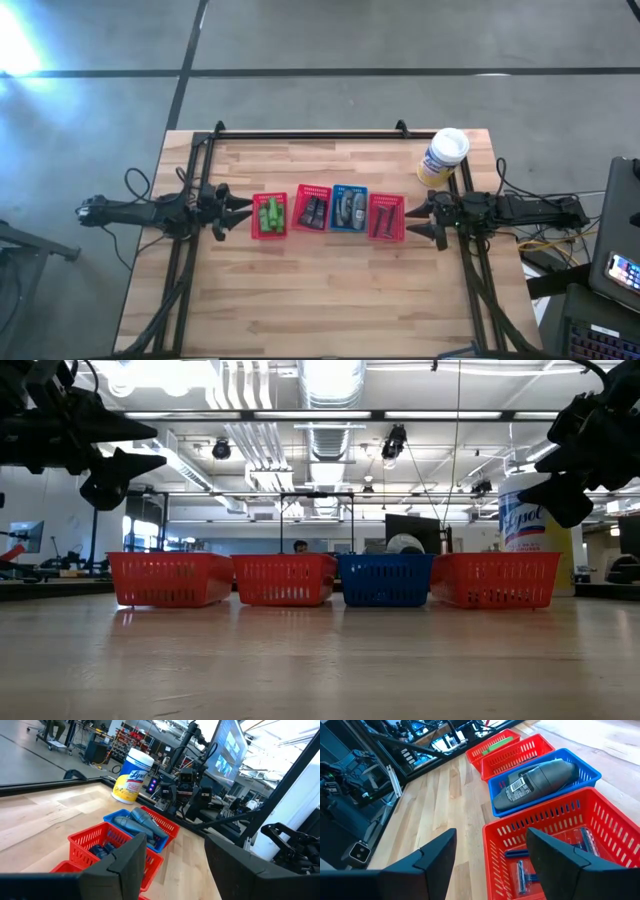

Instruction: Pick & Place Travel size toiletries

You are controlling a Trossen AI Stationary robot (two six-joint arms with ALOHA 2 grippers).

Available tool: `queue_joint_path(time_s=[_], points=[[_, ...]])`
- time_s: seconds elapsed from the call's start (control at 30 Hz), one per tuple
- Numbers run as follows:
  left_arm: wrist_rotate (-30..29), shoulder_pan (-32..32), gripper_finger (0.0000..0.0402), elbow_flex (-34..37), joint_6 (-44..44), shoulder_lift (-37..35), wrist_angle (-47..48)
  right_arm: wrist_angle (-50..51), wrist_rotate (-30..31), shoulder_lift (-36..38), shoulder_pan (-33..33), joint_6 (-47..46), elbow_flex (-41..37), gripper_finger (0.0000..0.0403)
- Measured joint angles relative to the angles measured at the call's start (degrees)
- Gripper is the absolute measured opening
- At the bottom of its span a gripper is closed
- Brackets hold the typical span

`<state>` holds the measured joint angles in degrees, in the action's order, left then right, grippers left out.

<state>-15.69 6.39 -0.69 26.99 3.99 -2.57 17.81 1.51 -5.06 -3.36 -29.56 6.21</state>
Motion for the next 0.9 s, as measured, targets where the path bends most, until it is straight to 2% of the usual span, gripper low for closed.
queue_joint_path(time_s=[0.9], points=[[0.0, 0.0, 0.0207, 0.0, 0.0, 0.0, 0.0, 0.0, 0.0, 0.0, 0.0, 0.0, 0.0, 0.0315]])
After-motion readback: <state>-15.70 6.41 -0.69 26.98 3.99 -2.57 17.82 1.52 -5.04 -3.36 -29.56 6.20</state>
